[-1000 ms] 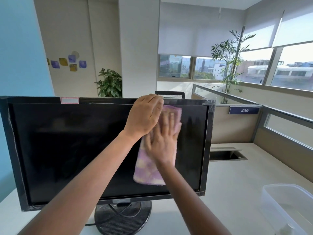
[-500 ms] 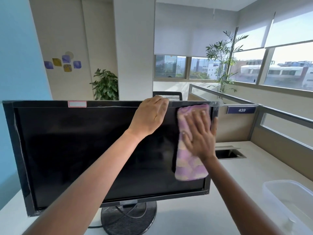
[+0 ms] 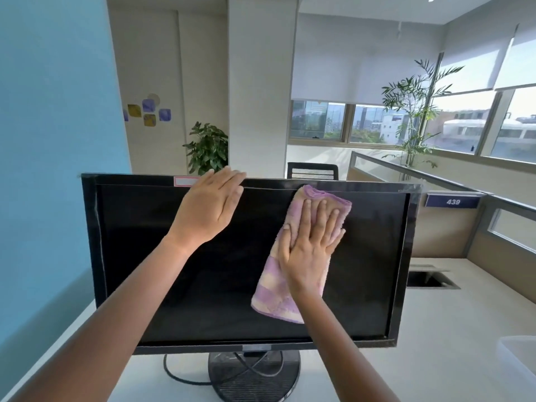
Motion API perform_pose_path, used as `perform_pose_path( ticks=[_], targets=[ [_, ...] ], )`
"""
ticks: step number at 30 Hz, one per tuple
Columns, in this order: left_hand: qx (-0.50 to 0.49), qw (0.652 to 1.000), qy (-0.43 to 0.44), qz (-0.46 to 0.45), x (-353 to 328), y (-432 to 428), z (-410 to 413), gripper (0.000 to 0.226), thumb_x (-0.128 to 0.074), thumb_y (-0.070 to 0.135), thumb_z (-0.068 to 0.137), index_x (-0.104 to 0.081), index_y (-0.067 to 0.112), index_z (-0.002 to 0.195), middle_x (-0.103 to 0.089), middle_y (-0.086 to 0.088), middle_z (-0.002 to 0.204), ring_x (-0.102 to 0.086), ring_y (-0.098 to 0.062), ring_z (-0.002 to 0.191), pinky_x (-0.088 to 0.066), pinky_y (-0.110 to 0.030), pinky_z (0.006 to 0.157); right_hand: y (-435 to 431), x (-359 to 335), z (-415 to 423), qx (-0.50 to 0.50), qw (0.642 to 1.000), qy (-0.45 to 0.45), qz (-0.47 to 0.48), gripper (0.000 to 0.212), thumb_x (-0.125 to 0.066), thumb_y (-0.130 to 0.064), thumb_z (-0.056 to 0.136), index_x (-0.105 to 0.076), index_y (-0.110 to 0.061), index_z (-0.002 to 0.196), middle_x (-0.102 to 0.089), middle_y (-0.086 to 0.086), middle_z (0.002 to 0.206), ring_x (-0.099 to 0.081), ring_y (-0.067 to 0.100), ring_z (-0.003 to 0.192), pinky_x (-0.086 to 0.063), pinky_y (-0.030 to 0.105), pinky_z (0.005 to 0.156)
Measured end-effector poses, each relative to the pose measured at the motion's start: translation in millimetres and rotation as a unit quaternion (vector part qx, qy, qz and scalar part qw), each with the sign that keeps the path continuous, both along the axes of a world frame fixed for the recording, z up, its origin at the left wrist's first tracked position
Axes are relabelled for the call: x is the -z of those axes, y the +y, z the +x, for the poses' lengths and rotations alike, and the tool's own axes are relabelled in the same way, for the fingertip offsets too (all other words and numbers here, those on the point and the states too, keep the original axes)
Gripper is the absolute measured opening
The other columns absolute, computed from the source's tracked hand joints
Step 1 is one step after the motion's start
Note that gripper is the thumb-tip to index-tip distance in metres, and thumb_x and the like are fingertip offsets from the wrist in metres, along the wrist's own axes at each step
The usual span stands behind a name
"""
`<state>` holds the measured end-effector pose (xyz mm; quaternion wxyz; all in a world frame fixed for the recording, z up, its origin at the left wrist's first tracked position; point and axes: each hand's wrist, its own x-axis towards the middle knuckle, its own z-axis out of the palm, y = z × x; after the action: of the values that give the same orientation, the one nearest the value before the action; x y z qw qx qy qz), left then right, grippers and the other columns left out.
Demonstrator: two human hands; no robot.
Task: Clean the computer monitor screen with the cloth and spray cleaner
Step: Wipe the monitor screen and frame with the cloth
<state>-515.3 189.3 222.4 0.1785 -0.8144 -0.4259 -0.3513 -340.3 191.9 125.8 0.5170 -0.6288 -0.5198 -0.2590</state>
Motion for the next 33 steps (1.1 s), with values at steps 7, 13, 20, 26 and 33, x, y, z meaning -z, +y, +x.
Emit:
perform_pose_path(
  ticks=[7, 13, 20, 26, 33],
  targets=[
    [-0.04, 0.999, -0.03, 0.007, 4.0, 1.3, -60.5, 0.06, -0.013, 0.035, 0.093, -0.048, 0.005, 0.13, -0.055, -0.014, 0.133, -0.046, -0.027, 0.129, -0.028, -0.039, 0.112, 15.6, 12.9, -88.3, -0.053, 0.982, -0.182, 0.008, 0.059, -0.044, -0.039, 0.086, -0.033, -0.023, 0.142, -0.028, 0.004, 0.149, -0.017, 0.027, 0.142, -0.014, 0.062, 0.109],
    [-0.074, 0.996, -0.046, 0.012, 3.7, 4.1, -102.2, 0.051, -0.019, 0.028, 0.096, -0.05, 0.004, 0.129, -0.056, -0.014, 0.131, -0.047, -0.029, 0.127, -0.025, -0.037, 0.112, 17.6, 14.7, -50.7, -0.002, 0.957, -0.29, 0.019, 0.061, -0.04, -0.049, 0.087, -0.027, -0.028, 0.143, -0.027, -0.003, 0.149, -0.019, 0.023, 0.141, -0.014, 0.063, 0.108],
    [-0.147, 0.986, -0.075, 0.012, 13.4, 12.6, -151.6, 0.047, -0.021, 0.028, 0.095, -0.048, 0.009, 0.129, -0.053, -0.012, 0.134, -0.032, -0.033, 0.137, -0.008, -0.051, 0.116, 1.3, 18.3, 42.6, 0.088, 0.984, -0.155, 0.009, 0.059, -0.037, -0.046, 0.088, -0.034, -0.022, 0.141, -0.042, 0.01, 0.144, -0.025, 0.029, 0.138, -0.013, 0.068, 0.104],
    [-0.104, 0.983, -0.15, -0.001, 18.4, 17.0, -156.0, 0.06, -0.012, 0.039, 0.091, -0.049, 0.005, 0.125, -0.053, -0.016, 0.128, -0.034, -0.036, 0.133, -0.015, -0.051, 0.115, 0.1, 8.4, 9.3, 0.056, 0.976, 0.211, 0.009, 0.066, -0.025, -0.046, 0.087, -0.018, -0.02, 0.147, -0.017, 0.011, 0.155, -0.007, 0.036, 0.144, -0.005, 0.064, 0.112],
    [-0.048, 0.983, -0.177, 0.011, 17.0, 16.3, -159.0, 0.059, -0.015, 0.036, 0.092, -0.053, 0.002, 0.12, -0.056, -0.017, 0.119, -0.047, -0.033, 0.117, -0.03, -0.042, 0.106, 18.9, -9.8, -123.1, 0.018, 0.986, 0.167, -0.001, 0.064, -0.024, -0.043, 0.091, -0.012, -0.015, 0.148, -0.009, 0.015, 0.156, 0.002, 0.036, 0.143, -0.001, 0.06, 0.112]
  ],
)
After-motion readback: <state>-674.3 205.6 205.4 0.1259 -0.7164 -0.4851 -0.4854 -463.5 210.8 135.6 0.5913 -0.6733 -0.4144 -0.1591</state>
